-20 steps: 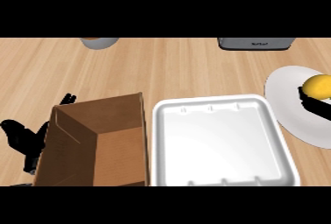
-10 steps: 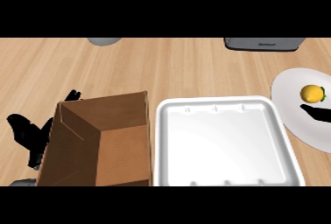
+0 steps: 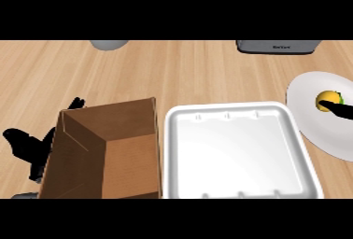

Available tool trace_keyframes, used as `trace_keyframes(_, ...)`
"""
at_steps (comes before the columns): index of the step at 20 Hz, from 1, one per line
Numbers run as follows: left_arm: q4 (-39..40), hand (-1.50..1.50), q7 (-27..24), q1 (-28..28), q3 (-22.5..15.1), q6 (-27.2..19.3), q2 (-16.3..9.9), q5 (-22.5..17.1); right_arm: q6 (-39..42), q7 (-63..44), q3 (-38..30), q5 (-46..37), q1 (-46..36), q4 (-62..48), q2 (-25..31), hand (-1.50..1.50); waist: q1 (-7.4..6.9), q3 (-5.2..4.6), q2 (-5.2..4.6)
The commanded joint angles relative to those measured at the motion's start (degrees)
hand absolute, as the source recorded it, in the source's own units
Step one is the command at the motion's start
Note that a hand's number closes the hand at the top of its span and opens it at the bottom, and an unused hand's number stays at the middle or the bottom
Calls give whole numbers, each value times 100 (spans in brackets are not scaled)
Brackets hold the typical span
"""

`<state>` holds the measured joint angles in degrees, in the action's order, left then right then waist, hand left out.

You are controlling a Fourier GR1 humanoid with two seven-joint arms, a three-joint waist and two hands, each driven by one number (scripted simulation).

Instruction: Pick the lemon from the tray and place it in the plate

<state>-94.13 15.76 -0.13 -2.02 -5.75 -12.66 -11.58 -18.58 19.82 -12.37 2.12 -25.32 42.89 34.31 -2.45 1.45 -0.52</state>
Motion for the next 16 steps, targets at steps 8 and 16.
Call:
trace_keyframes(8,544,0,-40,349,-561,99,343,321,1953,1171,-1174,1149,-10,-1406,563,-150,207,-110,-50)
trace_keyframes(16,631,0,-223,540,-437,153,390,313,3684,1910,-1077,1088,692,-1841,1108,-150,264,-123,-14)
